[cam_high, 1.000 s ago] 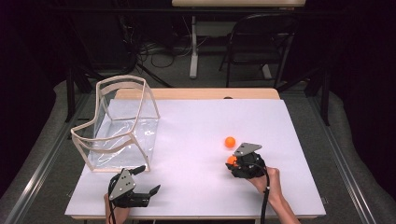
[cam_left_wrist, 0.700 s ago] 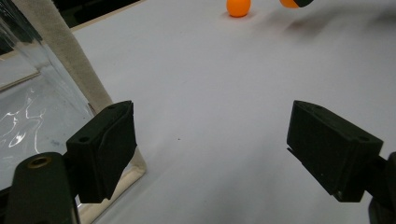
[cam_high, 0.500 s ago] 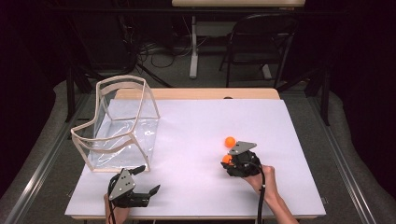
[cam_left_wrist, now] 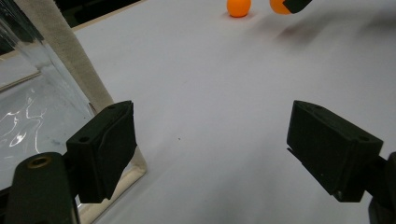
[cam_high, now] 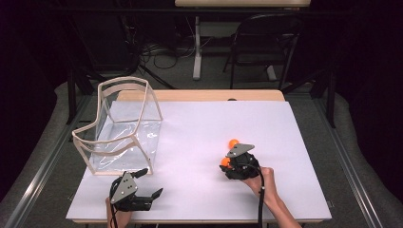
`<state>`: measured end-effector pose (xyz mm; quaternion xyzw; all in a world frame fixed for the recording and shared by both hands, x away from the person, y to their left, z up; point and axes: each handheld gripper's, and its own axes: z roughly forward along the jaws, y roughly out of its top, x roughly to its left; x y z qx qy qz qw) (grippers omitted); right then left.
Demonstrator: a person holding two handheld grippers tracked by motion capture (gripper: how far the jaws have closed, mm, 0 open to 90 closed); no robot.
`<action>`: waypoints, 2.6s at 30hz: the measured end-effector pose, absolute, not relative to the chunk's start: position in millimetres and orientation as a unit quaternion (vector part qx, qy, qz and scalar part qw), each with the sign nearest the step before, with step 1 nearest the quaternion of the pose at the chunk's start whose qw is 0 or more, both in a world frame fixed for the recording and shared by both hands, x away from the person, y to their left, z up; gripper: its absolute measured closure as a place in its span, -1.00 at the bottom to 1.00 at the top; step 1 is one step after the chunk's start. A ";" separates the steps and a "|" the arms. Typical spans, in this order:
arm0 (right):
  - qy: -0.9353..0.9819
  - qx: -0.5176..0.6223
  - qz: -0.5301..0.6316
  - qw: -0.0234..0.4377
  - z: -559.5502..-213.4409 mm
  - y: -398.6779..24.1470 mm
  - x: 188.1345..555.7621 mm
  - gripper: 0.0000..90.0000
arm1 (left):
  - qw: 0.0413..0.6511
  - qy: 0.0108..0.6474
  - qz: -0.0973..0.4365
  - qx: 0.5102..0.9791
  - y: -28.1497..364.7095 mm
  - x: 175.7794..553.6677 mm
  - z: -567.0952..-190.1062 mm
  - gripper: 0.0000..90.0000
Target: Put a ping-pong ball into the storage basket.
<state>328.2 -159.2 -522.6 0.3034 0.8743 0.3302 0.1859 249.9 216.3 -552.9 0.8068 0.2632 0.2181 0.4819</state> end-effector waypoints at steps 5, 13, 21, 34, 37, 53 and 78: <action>0.875 0.301 0.331 0.184 -522.4 -155.5 329.4 0.12 | 0.482 0.263 0.218 0.807 216.2 249.9 -553.0 -0.65; 0.878 0.294 0.331 0.182 -523.1 -147.5 330.9 0.12 | 0.483 0.263 0.217 0.806 216.3 249.9 -553.1 -0.65; 0.879 0.291 0.333 0.180 -521.7 -142.5 332.3 0.12 | 0.482 0.263 0.217 0.807 216.1 250.0 -553.1 -0.65; 0.881 0.286 0.333 0.176 -522.5 -133.6 333.8 0.12 | 0.484 0.263 0.217 0.806 216.2 249.7 -552.9 -0.65; 0.882 0.284 0.334 0.175 -522.7 -130.9 334.0 0.12 | 0.484 0.262 0.217 0.806 216.3 249.6 -552.8 -0.65; 0.884 0.277 0.338 0.170 -522.1 -117.6 335.4 0.12 | 0.484 0.260 0.217 0.807 216.3 249.9 -552.5 -0.65; 0.884 0.266 0.348 0.165 -517.7 -93.1 344.4 0.12 | 0.486 0.261 0.217 0.805 216.7 250.1 -552.3 -0.65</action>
